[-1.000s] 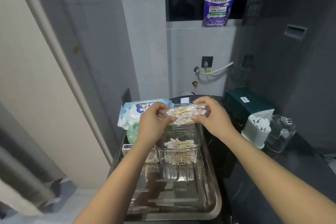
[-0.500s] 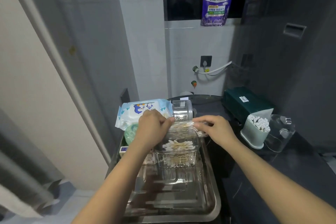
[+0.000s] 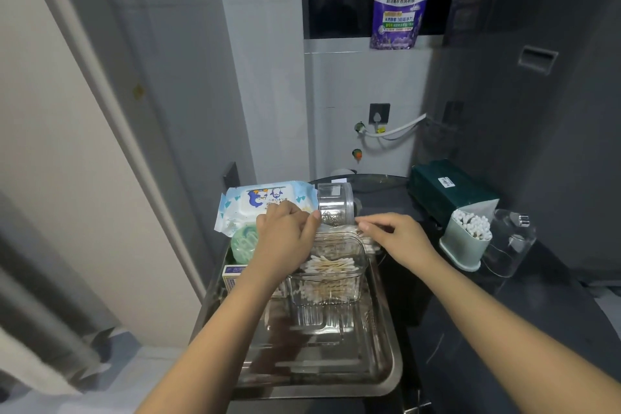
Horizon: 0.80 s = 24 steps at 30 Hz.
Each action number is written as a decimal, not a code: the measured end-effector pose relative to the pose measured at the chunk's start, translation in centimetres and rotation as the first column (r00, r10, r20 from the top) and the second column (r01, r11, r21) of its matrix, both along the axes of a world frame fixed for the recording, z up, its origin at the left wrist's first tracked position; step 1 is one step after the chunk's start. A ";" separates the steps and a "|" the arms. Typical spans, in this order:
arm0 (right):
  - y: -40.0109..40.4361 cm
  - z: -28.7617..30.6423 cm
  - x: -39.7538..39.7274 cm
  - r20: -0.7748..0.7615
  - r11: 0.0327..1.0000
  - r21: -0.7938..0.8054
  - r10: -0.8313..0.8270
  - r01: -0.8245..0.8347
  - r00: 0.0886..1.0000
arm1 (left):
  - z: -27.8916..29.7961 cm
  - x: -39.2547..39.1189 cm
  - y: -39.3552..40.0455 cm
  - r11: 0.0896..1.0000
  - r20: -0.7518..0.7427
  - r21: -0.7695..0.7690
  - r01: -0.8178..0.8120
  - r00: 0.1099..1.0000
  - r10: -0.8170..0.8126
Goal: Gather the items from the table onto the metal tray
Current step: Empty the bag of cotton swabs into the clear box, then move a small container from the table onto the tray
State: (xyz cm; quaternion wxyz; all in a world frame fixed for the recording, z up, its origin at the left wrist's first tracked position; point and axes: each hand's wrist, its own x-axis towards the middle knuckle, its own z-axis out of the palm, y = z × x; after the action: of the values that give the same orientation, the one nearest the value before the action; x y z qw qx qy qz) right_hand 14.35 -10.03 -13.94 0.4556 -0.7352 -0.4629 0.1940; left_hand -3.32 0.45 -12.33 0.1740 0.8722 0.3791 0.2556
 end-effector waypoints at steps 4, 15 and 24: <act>-1.4 1.2 -0.3 0.061 0.999 0.022 -0.026 0.025 0.998 | 0.8 0.2 -1.7 0.999 0.046 -0.016 0.045 0.998 -0.044; -9.6 2.4 2.2 0.091 0.978 0.101 -0.192 0.183 0.977 | 0.9 5.7 -8.4 0.962 0.113 -0.080 0.262 0.961 -0.253; -13.1 1.1 8.4 0.409 0.853 0.161 -0.516 0.497 0.753 | -1.0 14.1 -11.4 0.915 0.203 -0.246 0.320 0.940 -0.274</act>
State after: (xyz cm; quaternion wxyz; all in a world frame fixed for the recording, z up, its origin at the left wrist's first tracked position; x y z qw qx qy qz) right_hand 22.71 -23.15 -12.88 0.3904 -0.8473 -0.3407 -0.1165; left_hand 10.81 -11.00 -13.32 0.3611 0.8628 0.2582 0.2420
